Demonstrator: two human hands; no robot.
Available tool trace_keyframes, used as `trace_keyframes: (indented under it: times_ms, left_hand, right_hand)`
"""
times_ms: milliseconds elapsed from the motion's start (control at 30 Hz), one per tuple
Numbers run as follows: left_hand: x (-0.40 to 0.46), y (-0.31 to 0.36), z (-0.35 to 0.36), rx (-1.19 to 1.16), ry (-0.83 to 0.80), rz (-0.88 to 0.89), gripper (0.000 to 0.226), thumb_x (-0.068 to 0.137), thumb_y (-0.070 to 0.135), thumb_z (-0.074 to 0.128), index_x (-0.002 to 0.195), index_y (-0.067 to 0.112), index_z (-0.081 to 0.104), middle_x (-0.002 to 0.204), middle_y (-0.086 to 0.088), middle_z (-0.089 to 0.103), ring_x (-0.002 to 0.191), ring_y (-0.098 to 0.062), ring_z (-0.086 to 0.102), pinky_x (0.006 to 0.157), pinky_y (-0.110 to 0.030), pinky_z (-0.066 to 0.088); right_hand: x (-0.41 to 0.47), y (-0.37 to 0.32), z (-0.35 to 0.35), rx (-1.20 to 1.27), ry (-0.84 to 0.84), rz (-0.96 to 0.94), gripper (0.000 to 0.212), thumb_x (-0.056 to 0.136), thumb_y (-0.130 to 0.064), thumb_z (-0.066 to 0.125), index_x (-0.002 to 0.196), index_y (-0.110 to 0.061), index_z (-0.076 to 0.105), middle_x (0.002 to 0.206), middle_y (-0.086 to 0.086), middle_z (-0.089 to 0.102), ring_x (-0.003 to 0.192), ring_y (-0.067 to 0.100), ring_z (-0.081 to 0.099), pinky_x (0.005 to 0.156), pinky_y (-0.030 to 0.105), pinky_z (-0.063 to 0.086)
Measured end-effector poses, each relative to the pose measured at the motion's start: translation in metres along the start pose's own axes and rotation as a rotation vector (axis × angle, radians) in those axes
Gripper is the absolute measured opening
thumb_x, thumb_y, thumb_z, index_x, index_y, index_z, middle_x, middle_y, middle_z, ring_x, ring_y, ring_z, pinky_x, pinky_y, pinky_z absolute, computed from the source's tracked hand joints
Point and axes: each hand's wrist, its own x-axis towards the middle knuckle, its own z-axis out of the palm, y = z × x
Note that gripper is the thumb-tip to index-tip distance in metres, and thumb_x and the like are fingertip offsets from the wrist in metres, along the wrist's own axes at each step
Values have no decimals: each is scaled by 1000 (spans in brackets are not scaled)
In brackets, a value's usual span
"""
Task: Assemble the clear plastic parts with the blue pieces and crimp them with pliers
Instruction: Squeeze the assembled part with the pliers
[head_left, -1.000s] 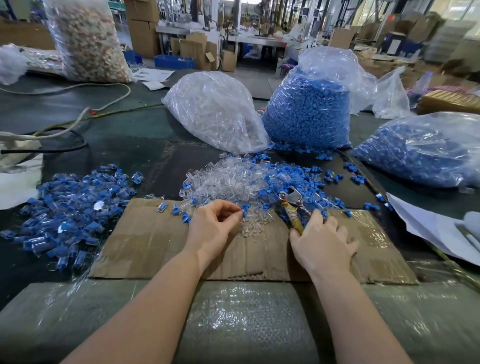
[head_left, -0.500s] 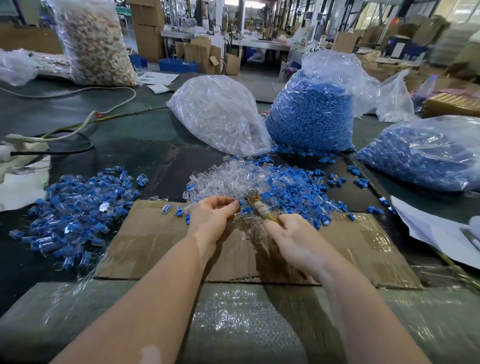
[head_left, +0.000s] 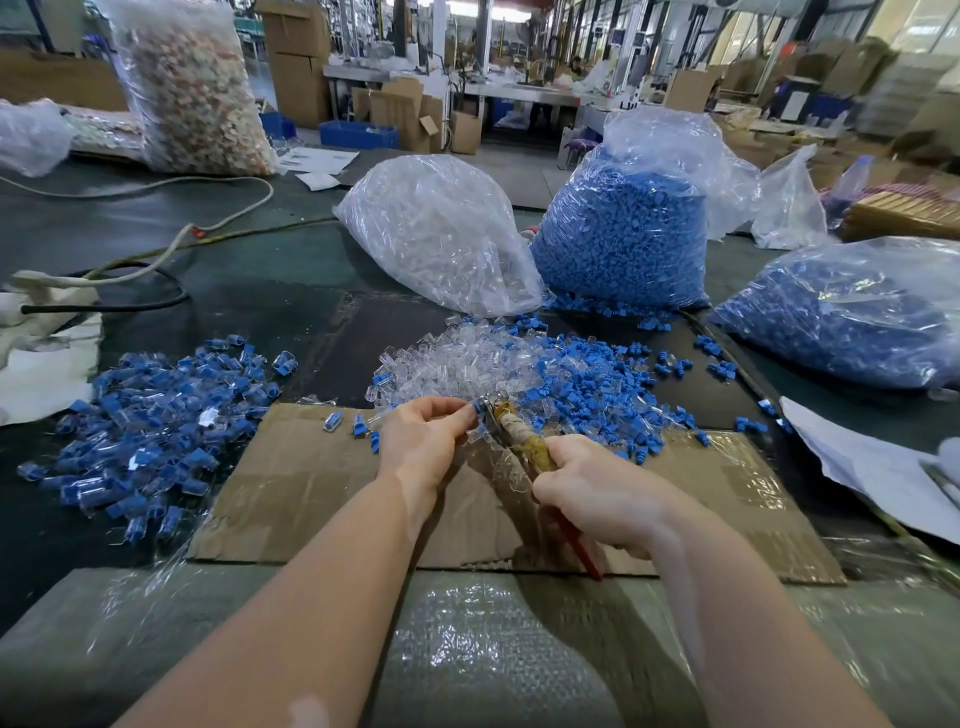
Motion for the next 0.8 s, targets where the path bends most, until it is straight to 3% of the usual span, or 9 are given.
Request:
trace_keyframes:
  times_ms: [167, 500, 667, 800]
  left_hand:
    - [0, -3, 0, 49, 8, 34, 8, 81, 13, 71, 76, 20, 69, 68, -2, 70, 52, -7, 62, 47, -19, 45]
    - [-2, -1, 1, 27, 21, 25, 2, 83, 14, 69, 84, 15, 68, 75, -6, 70, 54, -8, 64, 44, -16, 45]
    - [-3, 1, 0, 0, 7, 8, 2, 82, 12, 69, 84, 13, 68, 69, -5, 70, 53, -9, 66, 44, -16, 47]
    - [-3, 0, 1, -25, -8, -11, 2, 83, 9, 68, 84, 11, 67, 69, -7, 68, 52, -11, 64, 45, -20, 46]
  right_hand:
    - [0, 0, -1, 37, -8, 0, 17, 88, -5, 42, 76, -17, 44, 69, -1, 44, 51, 9, 38, 42, 19, 28]
    - [9, 4, 2, 90, 15, -36, 11, 86, -5, 44, 80, -14, 47, 79, 5, 48, 67, 18, 44, 61, 31, 33]
    - [10, 6, 0, 161, -6, -15, 12, 87, -6, 44, 80, -16, 48, 71, 1, 46, 56, 11, 40, 52, 25, 30]
    - [12, 7, 0, 110, -9, -25, 6, 86, -9, 45, 85, -14, 49, 83, 6, 50, 69, 18, 47, 62, 32, 34]
